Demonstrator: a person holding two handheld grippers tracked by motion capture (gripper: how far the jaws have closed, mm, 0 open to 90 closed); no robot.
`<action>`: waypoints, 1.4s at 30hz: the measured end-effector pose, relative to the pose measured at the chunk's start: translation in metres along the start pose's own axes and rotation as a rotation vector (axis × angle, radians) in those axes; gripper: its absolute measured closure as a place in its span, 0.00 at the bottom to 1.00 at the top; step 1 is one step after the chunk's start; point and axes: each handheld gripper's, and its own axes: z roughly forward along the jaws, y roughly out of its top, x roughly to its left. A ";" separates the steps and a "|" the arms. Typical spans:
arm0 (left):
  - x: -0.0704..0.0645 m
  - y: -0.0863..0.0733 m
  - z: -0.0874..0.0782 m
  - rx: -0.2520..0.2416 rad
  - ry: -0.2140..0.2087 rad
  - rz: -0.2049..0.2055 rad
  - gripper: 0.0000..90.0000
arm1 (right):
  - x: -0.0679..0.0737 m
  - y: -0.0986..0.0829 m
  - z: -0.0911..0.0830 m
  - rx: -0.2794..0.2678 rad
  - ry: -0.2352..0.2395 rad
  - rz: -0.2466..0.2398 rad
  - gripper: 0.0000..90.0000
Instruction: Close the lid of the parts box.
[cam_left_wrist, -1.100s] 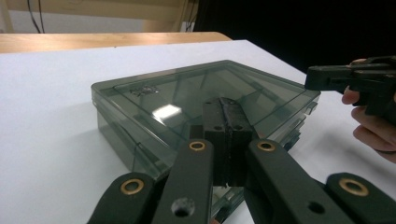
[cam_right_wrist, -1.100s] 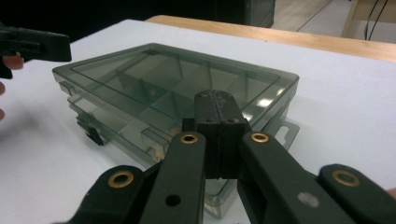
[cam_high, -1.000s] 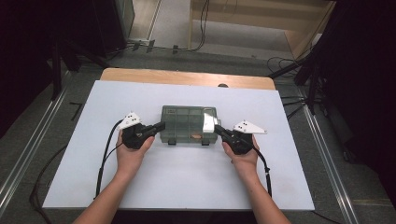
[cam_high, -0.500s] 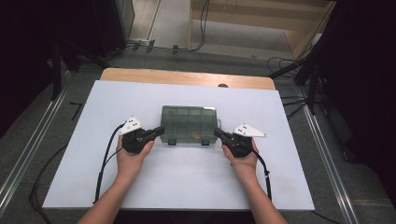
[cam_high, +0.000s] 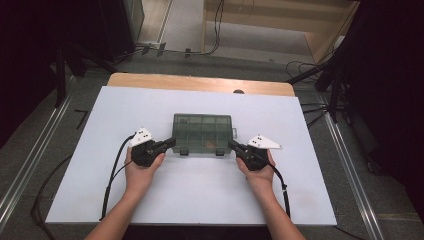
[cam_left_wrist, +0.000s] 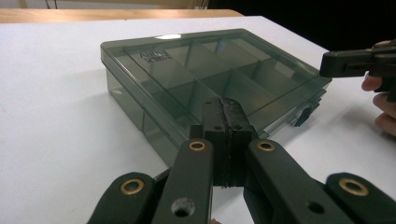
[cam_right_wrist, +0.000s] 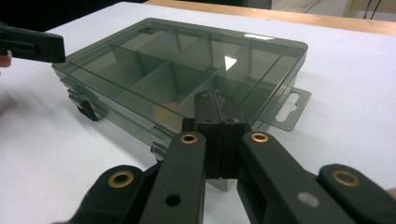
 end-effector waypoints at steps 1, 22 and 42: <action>-0.001 -0.001 0.000 0.001 0.002 -0.002 0.99 | 0.000 0.000 0.000 -0.002 -0.002 -0.003 0.97; -0.007 -0.005 -0.007 0.007 0.004 -0.015 0.99 | 0.001 -0.003 0.001 -0.008 -0.008 0.000 0.98; -0.014 -0.010 -0.007 0.043 0.036 -0.001 0.99 | 0.001 -0.003 0.001 -0.012 -0.008 -0.002 0.98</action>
